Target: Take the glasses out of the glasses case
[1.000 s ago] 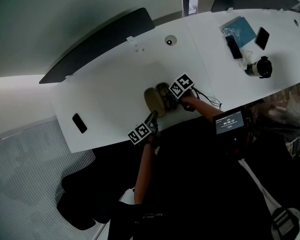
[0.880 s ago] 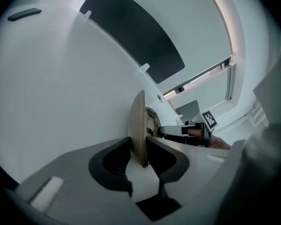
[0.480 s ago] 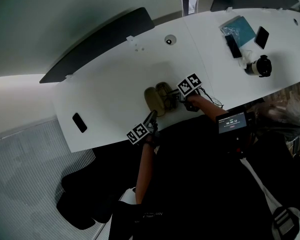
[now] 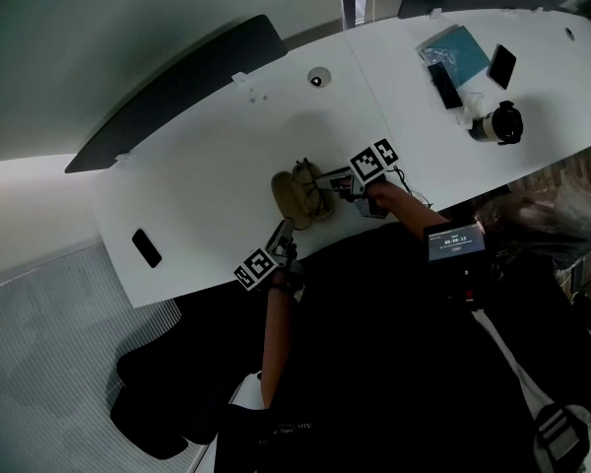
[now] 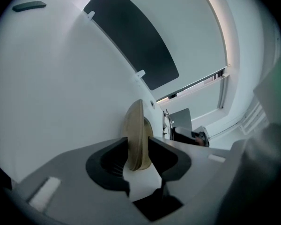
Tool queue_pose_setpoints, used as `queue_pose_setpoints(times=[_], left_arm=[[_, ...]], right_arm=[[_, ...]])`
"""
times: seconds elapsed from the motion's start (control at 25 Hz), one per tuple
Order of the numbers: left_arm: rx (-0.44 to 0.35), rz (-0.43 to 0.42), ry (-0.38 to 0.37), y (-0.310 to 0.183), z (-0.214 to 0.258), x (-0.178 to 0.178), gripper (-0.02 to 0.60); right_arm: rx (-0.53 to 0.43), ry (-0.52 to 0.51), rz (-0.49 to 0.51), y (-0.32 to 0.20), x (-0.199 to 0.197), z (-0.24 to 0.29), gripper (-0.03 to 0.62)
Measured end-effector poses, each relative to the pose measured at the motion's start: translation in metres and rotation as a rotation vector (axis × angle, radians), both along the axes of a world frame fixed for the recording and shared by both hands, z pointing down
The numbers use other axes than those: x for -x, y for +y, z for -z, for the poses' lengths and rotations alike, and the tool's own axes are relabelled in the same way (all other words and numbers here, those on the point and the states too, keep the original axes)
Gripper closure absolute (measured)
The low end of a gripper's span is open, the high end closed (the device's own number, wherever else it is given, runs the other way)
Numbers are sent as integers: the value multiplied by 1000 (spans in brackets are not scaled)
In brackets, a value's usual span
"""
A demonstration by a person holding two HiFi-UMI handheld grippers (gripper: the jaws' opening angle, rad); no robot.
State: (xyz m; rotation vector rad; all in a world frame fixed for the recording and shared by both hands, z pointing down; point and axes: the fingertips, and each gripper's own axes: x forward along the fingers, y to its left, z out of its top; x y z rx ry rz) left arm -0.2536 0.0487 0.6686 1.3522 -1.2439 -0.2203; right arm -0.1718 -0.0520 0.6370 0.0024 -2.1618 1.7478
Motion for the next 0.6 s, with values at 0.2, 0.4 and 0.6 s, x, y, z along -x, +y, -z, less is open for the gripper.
queue_pose_setpoints(times=[0.2, 0.4, 0.6], left_arm=[[-22, 25, 26, 0, 10, 4, 443], [-27, 53, 35, 6, 11, 18, 442], [-26, 87, 29, 8, 11, 28, 442]], right_arm=[[31, 35, -106, -23, -42, -15, 574], [52, 132, -187, -37, -81, -44, 574], [-4, 265, -108, -31, -95, -69, 574]])
